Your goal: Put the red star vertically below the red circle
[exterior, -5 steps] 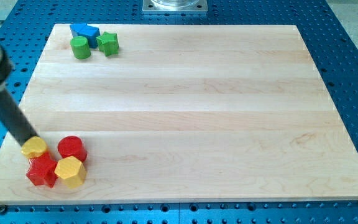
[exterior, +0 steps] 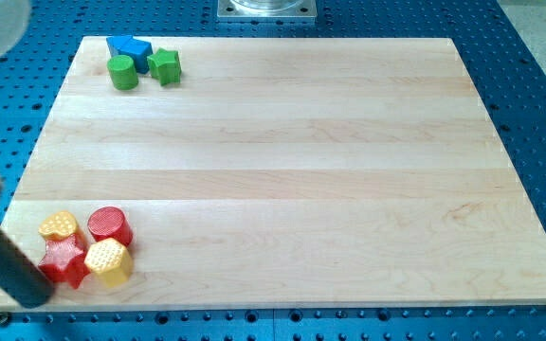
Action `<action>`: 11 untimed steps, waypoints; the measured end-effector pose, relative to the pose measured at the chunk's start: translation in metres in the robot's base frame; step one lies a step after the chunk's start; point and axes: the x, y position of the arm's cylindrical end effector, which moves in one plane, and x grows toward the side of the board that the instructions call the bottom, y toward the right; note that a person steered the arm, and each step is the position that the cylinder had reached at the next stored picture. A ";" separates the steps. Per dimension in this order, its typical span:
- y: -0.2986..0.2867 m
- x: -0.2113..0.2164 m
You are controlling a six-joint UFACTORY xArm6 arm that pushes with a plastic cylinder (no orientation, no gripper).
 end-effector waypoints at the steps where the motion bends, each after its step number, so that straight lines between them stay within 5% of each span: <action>1: 0.018 0.001; 5: 0.060 -0.001; 9: 0.158 -0.115; 11: 0.130 -0.077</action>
